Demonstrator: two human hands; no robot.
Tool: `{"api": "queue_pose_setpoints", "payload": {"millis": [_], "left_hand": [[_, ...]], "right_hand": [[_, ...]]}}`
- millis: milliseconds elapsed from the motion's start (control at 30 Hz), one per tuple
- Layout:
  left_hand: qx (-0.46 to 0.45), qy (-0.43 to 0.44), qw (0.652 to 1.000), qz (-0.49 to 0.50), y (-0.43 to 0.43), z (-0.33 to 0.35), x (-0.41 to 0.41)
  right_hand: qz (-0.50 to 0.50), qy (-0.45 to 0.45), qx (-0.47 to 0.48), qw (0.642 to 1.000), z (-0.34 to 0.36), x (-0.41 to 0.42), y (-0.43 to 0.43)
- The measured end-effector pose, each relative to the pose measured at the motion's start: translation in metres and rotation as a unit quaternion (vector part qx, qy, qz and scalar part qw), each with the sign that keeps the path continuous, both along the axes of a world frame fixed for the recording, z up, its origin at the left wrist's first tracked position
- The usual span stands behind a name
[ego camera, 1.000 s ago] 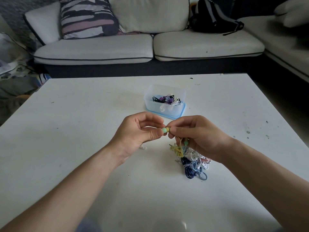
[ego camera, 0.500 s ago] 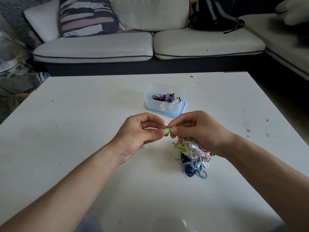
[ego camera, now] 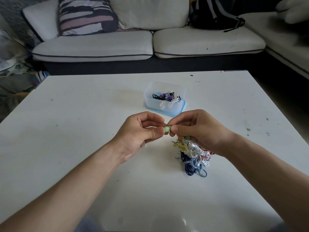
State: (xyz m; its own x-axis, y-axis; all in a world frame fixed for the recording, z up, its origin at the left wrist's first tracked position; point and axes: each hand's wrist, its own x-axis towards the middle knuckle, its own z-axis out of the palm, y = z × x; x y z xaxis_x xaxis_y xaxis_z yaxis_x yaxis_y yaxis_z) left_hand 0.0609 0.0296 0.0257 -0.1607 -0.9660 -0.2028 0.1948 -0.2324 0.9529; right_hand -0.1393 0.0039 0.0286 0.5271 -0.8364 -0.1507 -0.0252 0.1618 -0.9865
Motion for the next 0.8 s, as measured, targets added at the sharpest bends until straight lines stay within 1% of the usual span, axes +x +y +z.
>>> {"api": "queue_pose_setpoints", "payload": {"millis": [100,233,367,467,633,800], "left_hand": [[0.004,0.001,1.0,-0.002,-0.0006,-0.001,-0.0008],[-0.003,0.016,1.0,-0.006,-0.0005,-0.0002,-0.0019],[-0.024,-0.005,1.0,-0.007,0.0029,-0.0012,-0.0055],[-0.033,-0.023,0.999,0.001,0.0027,-0.0028,-0.0079],[-0.003,0.026,1.0,-0.006,-0.0001,-0.0021,-0.0016],[0.014,0.041,0.999,0.001,0.0002,-0.0043,-0.0031]], "right_hand": [[-0.003,0.006,-0.005,1.0,-0.0007,0.0006,0.0007],[-0.019,-0.028,0.05,0.998,-0.0004,0.0026,0.0],[-0.059,-0.022,0.095,0.993,-0.0033,0.0034,-0.0006],[-0.062,-0.025,0.112,0.991,-0.005,0.0065,0.0013],[-0.055,-0.041,0.121,0.99,-0.0046,0.0047,-0.0002],[-0.033,-0.039,0.114,0.992,-0.0058,0.0065,0.001]]}}
